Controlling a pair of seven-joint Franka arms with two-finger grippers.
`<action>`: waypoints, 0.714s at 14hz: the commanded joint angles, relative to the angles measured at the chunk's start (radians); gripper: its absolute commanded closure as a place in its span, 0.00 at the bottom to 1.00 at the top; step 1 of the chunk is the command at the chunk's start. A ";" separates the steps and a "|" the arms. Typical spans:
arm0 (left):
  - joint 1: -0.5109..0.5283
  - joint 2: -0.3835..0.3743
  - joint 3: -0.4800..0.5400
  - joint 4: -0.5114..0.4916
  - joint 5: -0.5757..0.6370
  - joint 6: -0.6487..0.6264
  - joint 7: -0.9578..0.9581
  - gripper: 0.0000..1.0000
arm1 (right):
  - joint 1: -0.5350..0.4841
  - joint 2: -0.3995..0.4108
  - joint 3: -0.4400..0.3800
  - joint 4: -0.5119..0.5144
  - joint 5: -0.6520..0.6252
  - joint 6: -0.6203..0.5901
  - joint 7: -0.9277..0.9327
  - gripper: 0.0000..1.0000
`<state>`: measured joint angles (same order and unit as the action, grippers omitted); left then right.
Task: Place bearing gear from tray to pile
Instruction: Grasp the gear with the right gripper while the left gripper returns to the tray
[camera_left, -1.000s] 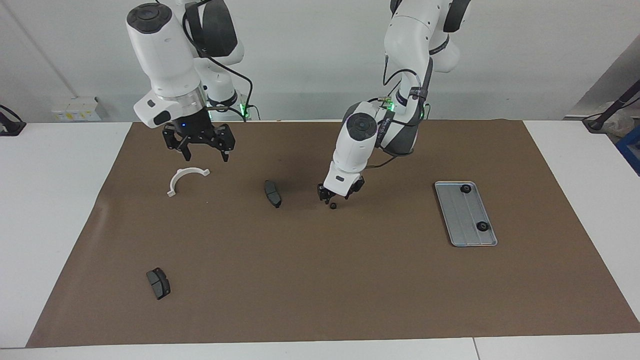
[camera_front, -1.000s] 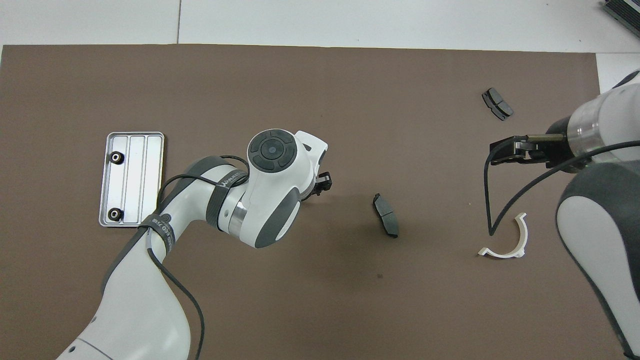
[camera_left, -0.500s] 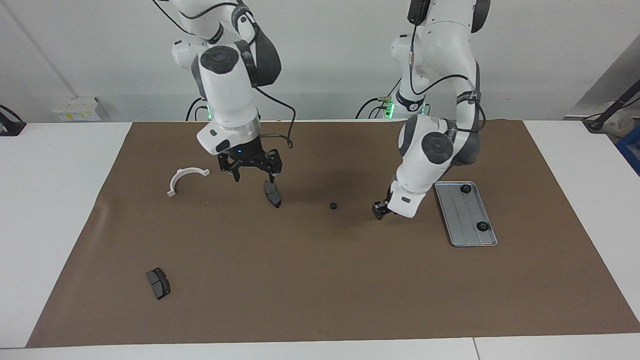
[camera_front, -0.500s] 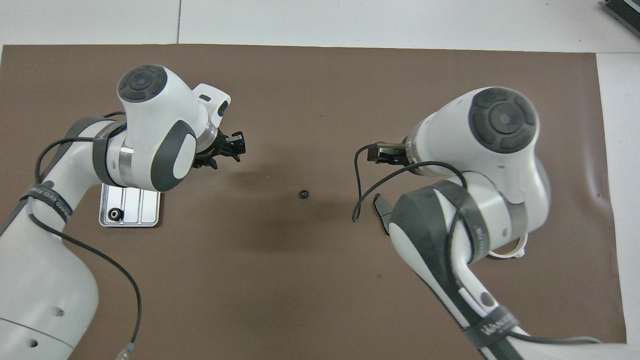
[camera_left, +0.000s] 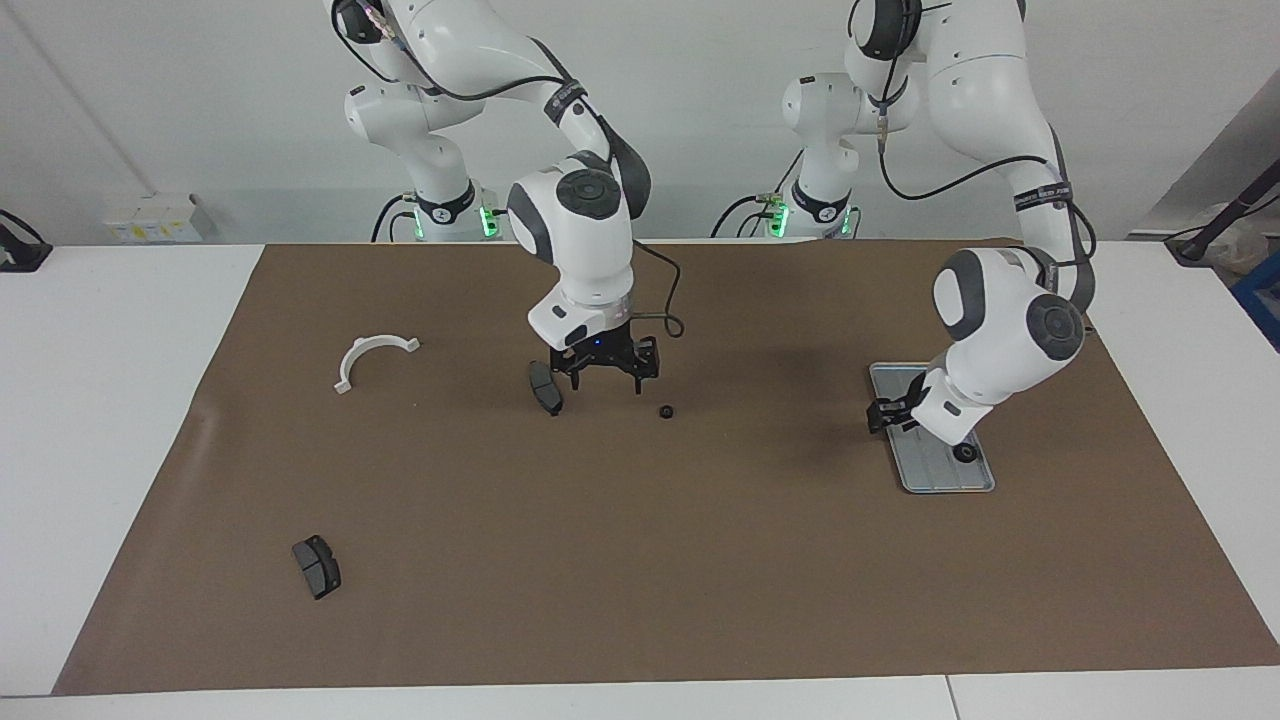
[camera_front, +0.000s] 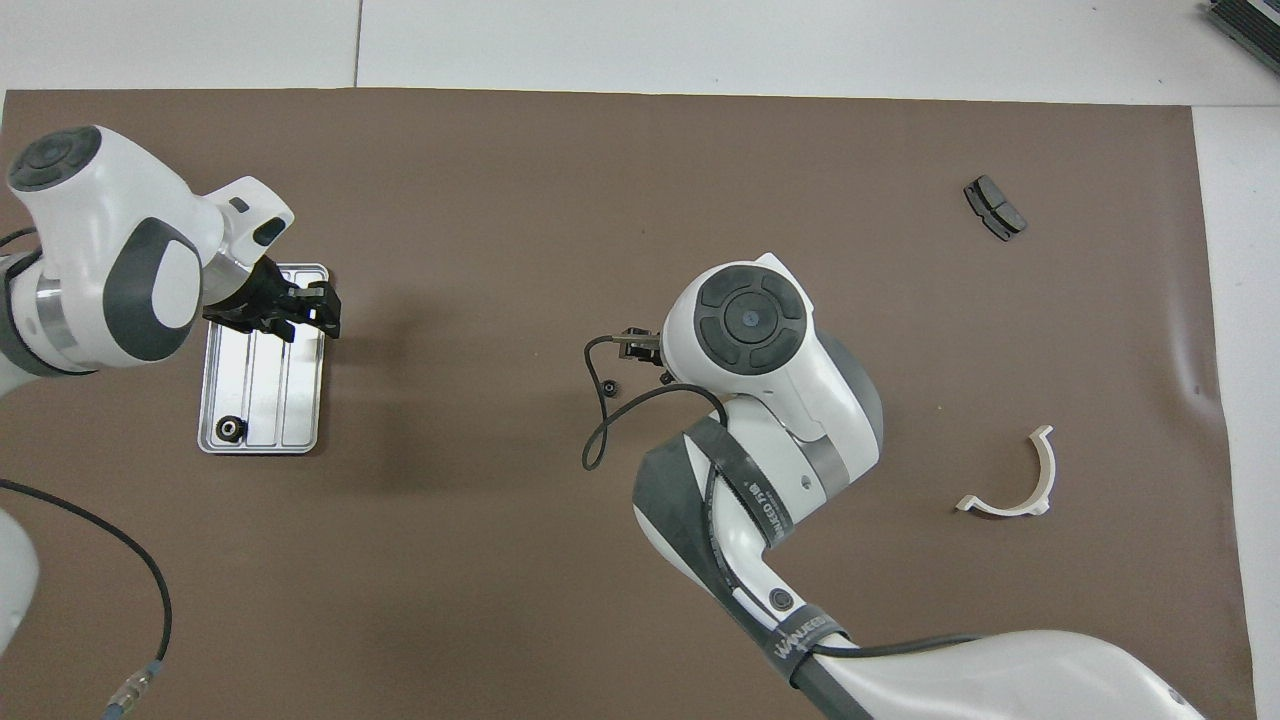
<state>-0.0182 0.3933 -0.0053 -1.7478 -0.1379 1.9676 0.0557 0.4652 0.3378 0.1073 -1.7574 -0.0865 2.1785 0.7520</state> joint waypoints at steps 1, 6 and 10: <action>0.067 -0.039 -0.005 -0.061 0.006 0.078 0.081 0.41 | 0.027 0.078 -0.003 0.076 -0.038 0.006 0.073 0.00; 0.089 -0.022 0.027 -0.065 0.083 0.227 -0.017 0.41 | 0.088 0.175 -0.003 0.119 -0.064 0.064 0.174 0.00; 0.089 -0.011 0.027 -0.122 0.083 0.353 -0.094 0.41 | 0.121 0.204 -0.003 0.116 -0.121 0.069 0.227 0.06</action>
<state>0.0739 0.3937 0.0187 -1.8115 -0.0761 2.2413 -0.0020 0.5810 0.5243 0.1066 -1.6610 -0.1729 2.2414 0.9433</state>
